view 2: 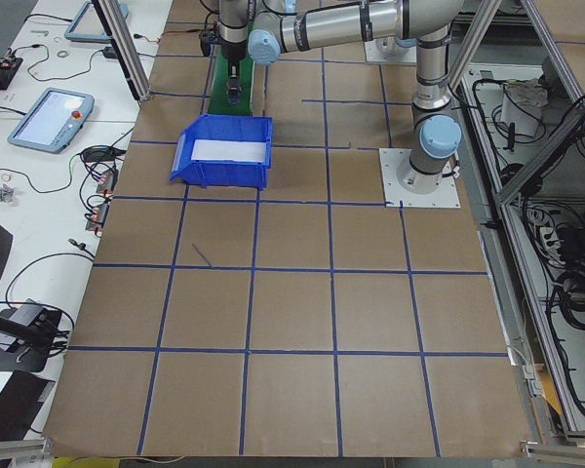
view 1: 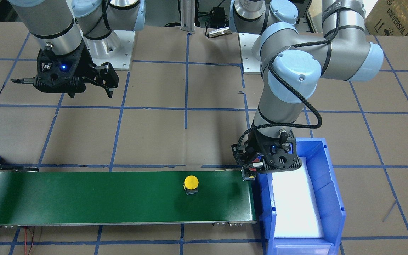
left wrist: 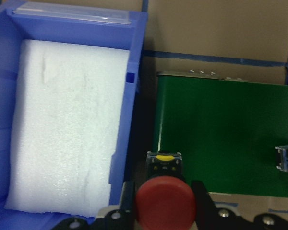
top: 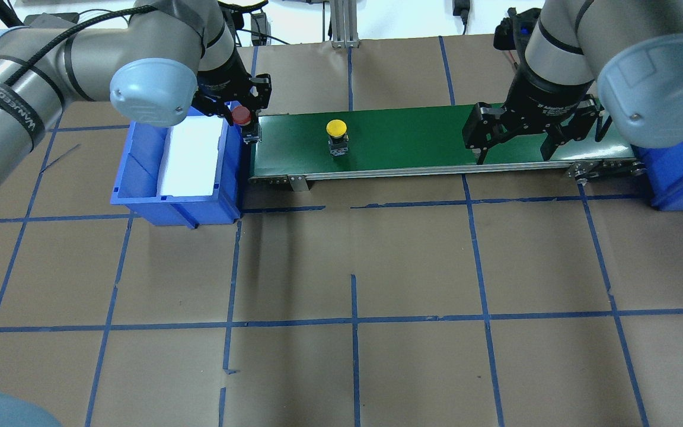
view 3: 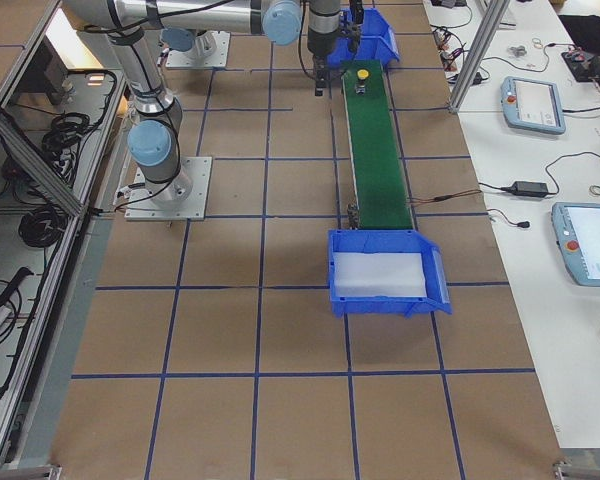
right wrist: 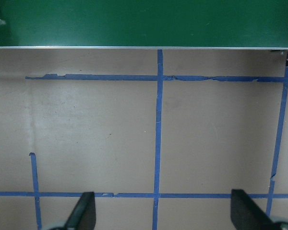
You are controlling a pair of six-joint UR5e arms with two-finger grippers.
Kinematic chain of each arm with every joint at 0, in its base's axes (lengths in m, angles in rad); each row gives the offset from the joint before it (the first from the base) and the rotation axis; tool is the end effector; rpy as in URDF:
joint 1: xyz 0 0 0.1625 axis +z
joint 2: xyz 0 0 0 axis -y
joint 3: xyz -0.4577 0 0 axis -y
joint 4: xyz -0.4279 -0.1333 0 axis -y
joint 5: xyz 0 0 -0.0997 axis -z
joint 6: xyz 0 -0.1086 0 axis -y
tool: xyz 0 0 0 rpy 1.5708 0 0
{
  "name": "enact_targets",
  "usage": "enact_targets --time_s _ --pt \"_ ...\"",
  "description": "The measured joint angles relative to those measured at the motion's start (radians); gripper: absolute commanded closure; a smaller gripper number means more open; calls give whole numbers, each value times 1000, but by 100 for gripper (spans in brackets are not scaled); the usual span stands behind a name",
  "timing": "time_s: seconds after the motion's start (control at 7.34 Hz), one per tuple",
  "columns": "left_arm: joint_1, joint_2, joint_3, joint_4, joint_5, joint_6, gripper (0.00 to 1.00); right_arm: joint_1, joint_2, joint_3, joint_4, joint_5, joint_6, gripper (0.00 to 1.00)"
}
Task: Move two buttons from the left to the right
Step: 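Lift the red button with the left gripper and carry it to the conveyor, then lower the red button onto the belt and open the left gripper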
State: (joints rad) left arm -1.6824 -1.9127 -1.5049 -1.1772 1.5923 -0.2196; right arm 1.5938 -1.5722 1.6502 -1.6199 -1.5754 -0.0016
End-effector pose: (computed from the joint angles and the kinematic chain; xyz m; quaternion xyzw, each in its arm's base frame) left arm -0.2055 -0.6581 0.3810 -0.0545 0.9967 -0.0597 0.0009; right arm 0.1448 -0.5193 0.4754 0.0123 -0.9998 -0.0144 0.0025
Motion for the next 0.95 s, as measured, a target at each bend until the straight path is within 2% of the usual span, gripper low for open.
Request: enact_targets --time_s 0.54,0.95 --pt "-8 -106 18 99 0 -44 66 0 -1 0 0 0 0 0" --pt "-8 -133 18 115 4 -40 65 0 -1 1 0 0 0 0"
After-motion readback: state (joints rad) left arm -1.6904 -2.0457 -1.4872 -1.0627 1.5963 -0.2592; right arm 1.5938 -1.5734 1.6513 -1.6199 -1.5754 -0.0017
